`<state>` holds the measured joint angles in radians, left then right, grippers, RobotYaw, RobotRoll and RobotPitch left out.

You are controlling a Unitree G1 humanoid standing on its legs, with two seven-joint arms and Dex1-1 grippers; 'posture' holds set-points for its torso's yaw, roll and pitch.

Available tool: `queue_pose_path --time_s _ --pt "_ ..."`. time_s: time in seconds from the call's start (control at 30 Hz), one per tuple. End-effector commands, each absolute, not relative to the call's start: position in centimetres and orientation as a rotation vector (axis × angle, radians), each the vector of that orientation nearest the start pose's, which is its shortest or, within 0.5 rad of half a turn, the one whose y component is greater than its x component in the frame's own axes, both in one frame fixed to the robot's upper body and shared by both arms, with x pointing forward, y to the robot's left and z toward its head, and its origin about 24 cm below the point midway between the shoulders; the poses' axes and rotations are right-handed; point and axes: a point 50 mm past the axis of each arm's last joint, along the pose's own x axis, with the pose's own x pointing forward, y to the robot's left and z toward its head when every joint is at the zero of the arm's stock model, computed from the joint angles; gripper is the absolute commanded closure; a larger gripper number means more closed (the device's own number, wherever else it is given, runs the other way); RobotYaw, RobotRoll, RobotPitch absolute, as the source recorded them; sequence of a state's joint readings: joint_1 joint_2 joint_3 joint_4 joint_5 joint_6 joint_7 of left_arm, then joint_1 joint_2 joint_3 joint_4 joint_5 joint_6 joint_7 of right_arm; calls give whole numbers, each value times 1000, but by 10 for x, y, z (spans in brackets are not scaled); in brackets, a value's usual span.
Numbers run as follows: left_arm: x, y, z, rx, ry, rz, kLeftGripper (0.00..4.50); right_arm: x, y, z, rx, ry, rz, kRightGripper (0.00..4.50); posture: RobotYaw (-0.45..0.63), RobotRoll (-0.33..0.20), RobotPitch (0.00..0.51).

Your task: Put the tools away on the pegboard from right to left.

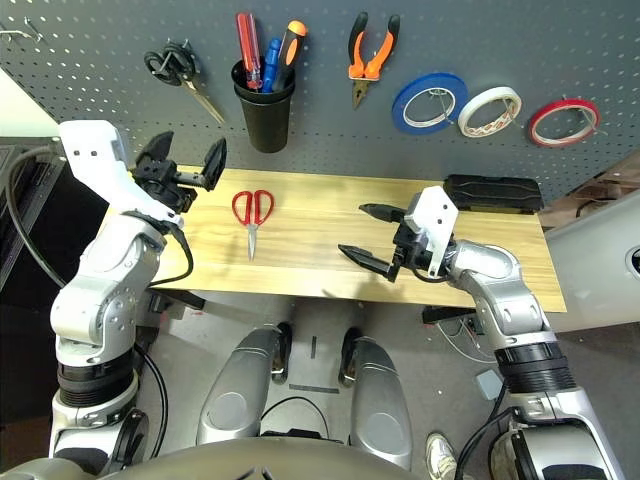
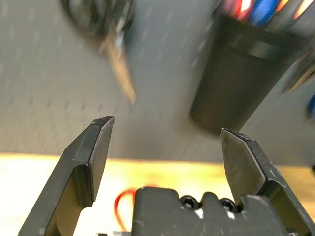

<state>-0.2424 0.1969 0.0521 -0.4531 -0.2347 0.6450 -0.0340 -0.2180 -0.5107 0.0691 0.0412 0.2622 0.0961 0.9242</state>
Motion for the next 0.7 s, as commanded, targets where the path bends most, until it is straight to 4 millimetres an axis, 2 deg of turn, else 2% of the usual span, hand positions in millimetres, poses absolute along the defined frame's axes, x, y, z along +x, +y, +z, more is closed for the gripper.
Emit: queue_pose_path --time_s 0.03,0.27,0.37,0.7 --pt "278 156 123 -54 76 -124 23 270 -179 71 -284 157 957 0 195 0 252" --pt "293 154 76 46 231 -86 23 272 -162 48 -290 214 917 0 184 0 271" --pt "299 154 62 52 273 -68 23 273 -156 42 -294 221 907 0 177 0 275" --pt "329 162 36 43 353 30 23 276 -140 32 -332 245 888 0 158 0 290"
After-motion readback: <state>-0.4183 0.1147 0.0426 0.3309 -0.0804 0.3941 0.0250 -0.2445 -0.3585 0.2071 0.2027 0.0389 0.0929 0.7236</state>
